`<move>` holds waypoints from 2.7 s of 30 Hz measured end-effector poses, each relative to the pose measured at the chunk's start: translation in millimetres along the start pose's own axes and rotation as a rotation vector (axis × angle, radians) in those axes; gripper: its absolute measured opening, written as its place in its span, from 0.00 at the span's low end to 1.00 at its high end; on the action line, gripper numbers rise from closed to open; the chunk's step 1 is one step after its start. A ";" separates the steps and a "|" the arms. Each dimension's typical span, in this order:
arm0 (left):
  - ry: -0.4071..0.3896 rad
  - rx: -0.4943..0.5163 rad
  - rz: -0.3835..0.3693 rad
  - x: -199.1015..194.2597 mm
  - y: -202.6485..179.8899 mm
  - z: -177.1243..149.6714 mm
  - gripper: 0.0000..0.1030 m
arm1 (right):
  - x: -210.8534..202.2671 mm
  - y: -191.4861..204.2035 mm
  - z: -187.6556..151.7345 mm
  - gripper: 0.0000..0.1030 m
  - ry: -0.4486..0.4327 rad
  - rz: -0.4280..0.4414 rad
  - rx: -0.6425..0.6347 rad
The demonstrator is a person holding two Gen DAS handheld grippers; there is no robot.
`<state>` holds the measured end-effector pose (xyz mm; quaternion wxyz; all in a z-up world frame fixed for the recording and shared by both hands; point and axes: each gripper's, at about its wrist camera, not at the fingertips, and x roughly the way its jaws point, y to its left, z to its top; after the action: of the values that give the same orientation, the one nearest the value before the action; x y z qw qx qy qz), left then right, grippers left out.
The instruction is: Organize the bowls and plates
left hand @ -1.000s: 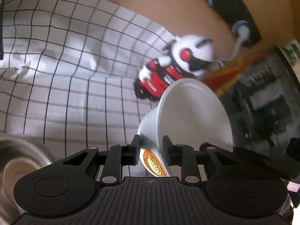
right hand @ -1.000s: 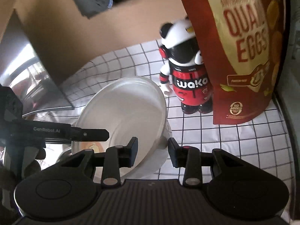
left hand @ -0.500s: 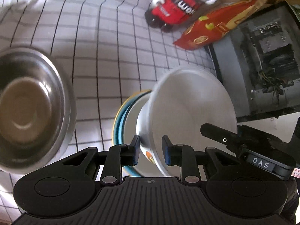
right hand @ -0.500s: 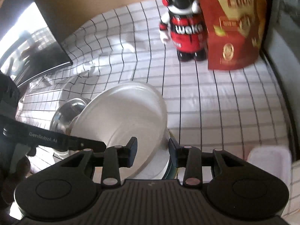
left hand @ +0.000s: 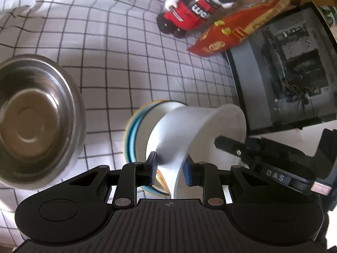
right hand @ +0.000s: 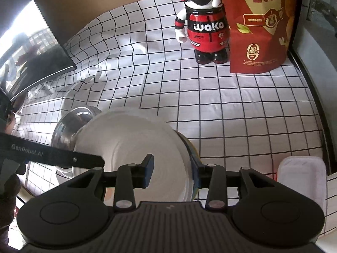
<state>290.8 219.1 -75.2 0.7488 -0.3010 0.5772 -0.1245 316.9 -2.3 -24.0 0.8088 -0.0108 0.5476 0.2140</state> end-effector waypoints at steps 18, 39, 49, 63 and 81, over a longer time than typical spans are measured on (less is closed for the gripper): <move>-0.043 -0.125 0.056 7.6 30.6 0.1 0.24 | 13.7 -1.4 6.0 0.38 0.009 -0.018 0.012; -0.435 -0.286 0.291 -104.4 150.4 -62.6 0.23 | 85.4 147.7 62.2 0.40 0.062 0.044 -0.293; -0.453 -0.432 0.311 -80.0 187.3 -75.2 0.38 | 168.4 183.2 73.8 0.40 0.206 -0.056 -0.327; -0.370 -0.459 0.194 -57.0 206.4 -48.9 0.40 | 187.6 171.2 63.9 0.30 0.289 -0.019 -0.277; -0.623 -0.216 0.169 -128.9 153.1 -50.5 0.39 | 31.0 132.4 55.4 0.40 -0.198 -0.049 -0.146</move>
<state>179.7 393.0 -72.2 0.8606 -0.3533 0.3536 0.0978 327.9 142.3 -0.7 0.8609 -0.0620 0.4477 0.2335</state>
